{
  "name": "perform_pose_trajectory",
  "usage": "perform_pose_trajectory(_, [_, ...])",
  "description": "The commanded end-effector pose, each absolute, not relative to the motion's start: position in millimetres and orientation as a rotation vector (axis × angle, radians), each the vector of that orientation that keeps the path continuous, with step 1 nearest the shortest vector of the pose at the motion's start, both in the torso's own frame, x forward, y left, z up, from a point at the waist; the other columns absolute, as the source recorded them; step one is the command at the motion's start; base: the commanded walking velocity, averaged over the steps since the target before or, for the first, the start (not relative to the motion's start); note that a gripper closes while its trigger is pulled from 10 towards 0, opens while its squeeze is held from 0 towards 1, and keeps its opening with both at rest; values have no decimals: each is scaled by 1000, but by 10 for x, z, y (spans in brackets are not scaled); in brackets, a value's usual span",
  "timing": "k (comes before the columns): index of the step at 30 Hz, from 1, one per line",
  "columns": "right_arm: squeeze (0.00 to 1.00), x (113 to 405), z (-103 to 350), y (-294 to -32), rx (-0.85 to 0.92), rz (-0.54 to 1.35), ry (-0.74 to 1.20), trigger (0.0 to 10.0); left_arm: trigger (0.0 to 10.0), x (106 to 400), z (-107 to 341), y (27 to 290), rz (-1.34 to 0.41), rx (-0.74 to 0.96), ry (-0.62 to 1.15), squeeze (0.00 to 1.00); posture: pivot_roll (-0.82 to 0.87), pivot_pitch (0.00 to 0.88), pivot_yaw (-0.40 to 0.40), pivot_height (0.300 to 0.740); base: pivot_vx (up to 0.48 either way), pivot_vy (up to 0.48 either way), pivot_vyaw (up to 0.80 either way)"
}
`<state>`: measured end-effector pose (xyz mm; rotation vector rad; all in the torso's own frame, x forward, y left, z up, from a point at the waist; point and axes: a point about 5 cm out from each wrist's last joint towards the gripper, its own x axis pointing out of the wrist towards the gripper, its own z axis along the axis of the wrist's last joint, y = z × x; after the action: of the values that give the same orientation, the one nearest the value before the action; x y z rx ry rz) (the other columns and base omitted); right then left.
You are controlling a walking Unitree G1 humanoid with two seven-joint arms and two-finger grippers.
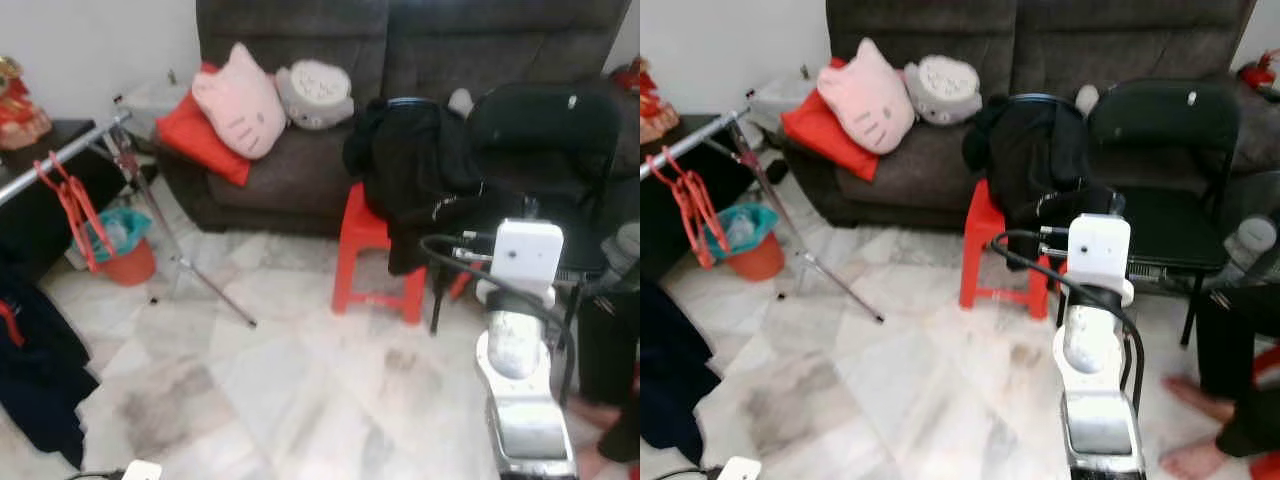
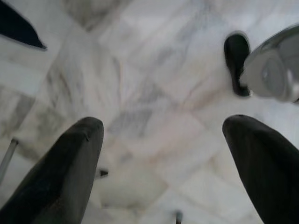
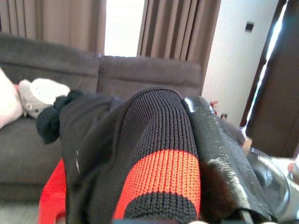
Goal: Hang hanger
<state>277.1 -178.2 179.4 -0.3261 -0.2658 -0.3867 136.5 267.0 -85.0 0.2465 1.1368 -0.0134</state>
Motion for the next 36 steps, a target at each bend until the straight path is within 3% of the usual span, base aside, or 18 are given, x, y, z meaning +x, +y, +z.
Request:
perform_pose_trajectory(1, [0,2768,1861,-1778,-336,-391,-302,10000,10000,1337,-842,2722,-3,255,1147,0,-38,0,68,740,-330,0,0])
perform_pose_trajectory(10, [0,2801,1806,-1703,-341,-325,-275,10000,10000,1342,-840,2722,-7,261,1147,0,-38,0,70,740,-330,0,0])
perform_pose_trajectory(17, [0,2866,1475,-1675,-371,-202,-72,10000,10000,1350,-837,2727,-3,273,1147,0,-28,0,66,740,-35,0,0])
perform_pose_trajectory(22, [0,2844,982,-1821,-340,-169,217,10000,10000,1351,-841,2716,1,266,1146,0,-13,0,57,740,0,0,0])
perform_pose_trajectory(36, [0,2948,676,-1970,-304,-121,338,10000,10000,1365,-833,2726,12,262,1141,0,4,0,56,740,0,0,0])
